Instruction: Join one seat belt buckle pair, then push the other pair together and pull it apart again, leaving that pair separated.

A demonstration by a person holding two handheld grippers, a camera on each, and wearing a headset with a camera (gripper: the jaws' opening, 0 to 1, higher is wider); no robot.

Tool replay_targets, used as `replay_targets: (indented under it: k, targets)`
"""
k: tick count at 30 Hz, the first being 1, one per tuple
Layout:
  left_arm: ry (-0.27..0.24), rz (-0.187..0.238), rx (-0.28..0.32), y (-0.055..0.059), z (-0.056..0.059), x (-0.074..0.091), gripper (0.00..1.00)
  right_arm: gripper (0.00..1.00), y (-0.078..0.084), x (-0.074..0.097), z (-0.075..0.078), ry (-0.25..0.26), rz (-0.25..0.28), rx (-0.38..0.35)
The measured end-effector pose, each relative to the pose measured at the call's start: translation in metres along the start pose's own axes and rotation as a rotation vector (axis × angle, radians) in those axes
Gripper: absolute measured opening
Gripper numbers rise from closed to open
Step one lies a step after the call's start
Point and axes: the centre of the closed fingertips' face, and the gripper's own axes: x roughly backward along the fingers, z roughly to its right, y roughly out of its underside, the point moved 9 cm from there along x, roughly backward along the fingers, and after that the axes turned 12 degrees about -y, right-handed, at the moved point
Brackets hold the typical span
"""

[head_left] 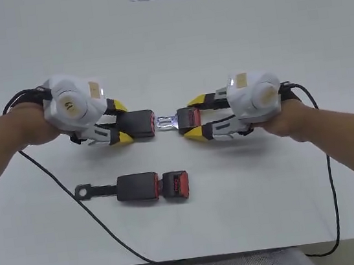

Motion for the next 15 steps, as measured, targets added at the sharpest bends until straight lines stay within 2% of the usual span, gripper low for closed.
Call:
replay_targets:
  k: [15]
  targets:
    - [0.006,-0.008,-0.017,-0.001,0.0,-0.001,0.34,0.36,-0.012,-0.015,0.007,-0.01,-0.01,0.011]
